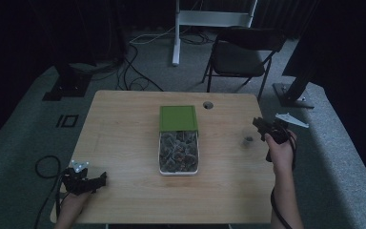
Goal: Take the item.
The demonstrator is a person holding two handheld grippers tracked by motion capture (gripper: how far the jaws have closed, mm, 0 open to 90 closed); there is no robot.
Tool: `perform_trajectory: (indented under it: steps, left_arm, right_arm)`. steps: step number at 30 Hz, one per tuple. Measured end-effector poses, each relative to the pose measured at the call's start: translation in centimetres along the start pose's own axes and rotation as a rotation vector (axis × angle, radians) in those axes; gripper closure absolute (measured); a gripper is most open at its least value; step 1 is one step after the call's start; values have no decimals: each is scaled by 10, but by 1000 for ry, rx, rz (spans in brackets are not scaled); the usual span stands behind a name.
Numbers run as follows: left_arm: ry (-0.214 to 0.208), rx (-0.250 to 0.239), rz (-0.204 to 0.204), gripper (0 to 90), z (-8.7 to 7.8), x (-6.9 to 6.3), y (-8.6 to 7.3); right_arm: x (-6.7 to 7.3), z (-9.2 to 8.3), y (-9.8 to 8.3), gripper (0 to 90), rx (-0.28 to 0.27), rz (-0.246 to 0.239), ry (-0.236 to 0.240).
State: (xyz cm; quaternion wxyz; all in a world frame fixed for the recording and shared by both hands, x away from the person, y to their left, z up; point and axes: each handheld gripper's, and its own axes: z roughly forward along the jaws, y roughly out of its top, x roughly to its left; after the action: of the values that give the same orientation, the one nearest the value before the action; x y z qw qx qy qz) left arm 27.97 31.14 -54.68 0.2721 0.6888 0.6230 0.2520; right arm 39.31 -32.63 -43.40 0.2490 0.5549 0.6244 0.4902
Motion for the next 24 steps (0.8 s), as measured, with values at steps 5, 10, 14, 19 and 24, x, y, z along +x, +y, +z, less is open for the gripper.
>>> perform_trajectory:
  steps: [5, 10, 14, 19, 24]
  left_arm:
    - [0, 0, 0, 20, 0, 0, 0]
    - [0, 0, 0, 20, 0, 0, 0]
    - [0, 0, 0, 20, 0, 0, 0]
    - [0, 0, 0, 19, 0, 0, 0]
    - [0, 0, 0, 19, 0, 0, 0]
  right_arm:
    - [6, -7, 6, 728, -15, -31, 5]
    - [12, -11, 8, 734, -17, -49, 27]
    - [19, -15, 9, 741, -24, -67, 52]
    - [30, -21, 8, 734, -35, -99, 82]
    - [40, -28, 5, 729, -27, -136, 121]
